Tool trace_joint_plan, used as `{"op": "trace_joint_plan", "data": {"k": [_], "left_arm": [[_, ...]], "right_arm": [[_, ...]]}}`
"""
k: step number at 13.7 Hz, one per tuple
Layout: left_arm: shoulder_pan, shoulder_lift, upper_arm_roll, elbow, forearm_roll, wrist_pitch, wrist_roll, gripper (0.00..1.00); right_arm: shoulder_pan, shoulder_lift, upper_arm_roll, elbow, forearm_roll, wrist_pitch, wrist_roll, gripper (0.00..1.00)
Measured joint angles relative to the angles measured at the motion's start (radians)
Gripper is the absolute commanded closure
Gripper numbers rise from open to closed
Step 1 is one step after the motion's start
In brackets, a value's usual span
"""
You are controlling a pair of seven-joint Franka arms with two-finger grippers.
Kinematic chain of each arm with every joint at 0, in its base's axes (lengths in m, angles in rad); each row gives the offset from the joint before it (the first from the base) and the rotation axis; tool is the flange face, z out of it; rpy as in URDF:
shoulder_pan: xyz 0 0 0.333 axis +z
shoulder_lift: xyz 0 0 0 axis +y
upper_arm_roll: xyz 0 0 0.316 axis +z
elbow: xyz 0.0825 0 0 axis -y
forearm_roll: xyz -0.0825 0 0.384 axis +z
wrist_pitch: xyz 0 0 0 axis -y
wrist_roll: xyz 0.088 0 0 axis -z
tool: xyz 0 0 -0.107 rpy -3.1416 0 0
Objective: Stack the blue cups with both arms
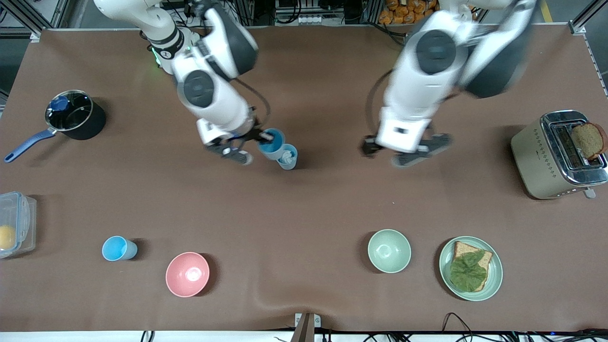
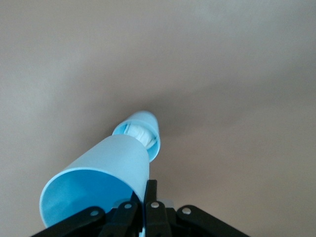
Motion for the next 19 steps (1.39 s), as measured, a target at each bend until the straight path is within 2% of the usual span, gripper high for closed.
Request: {"op": "trace_joint_plan", "data": {"k": [3,5,8,11,12,13,16,19], "left_arm": [[0.164,-0.060,0.002,-0.004,0.000,-0.060,0.229,0.00],[0.237,-0.078,0.002,-0.008,0.000,-0.066,0.313,0.00],[0.305,-0.084,0.001,-0.009,0.000,-0.067,0.336,0.00],[0.327,-0.084,0.001,-0.010,0.000,-0.067,0.340,0.00],[0.331,-0.085,0.001,-0.010,0.000,-0.065,0.358,0.00],[0.335,-0.087,0.001,-0.009,0.000,-0.065,0.387,0.00],[0.365,-0.101,0.000,-0.008,0.000,-0.065,0.514,0.00],[0.387,-0.116,0.000,-0.008,0.000,-0.065,0.550,0.00]], "right_arm": [[0.023,0.055,-0.004,-0.001,0.000,0.015,0.027,1.00],[0.023,0.091,-0.012,-0.001,0.000,0.031,0.027,1.00],[0.023,0.123,-0.011,0.009,0.003,0.044,0.031,1.00],[0.031,0.138,-0.009,0.025,0.003,0.044,0.041,0.98],[0.035,0.142,-0.009,0.025,0.003,0.044,0.046,0.57],[0.037,0.145,-0.009,0.025,0.003,0.044,0.048,0.01],[0.046,0.147,-0.009,0.026,0.001,0.043,0.056,0.00],[0.046,0.146,-0.016,0.037,0.000,0.037,0.108,0.00]]}}
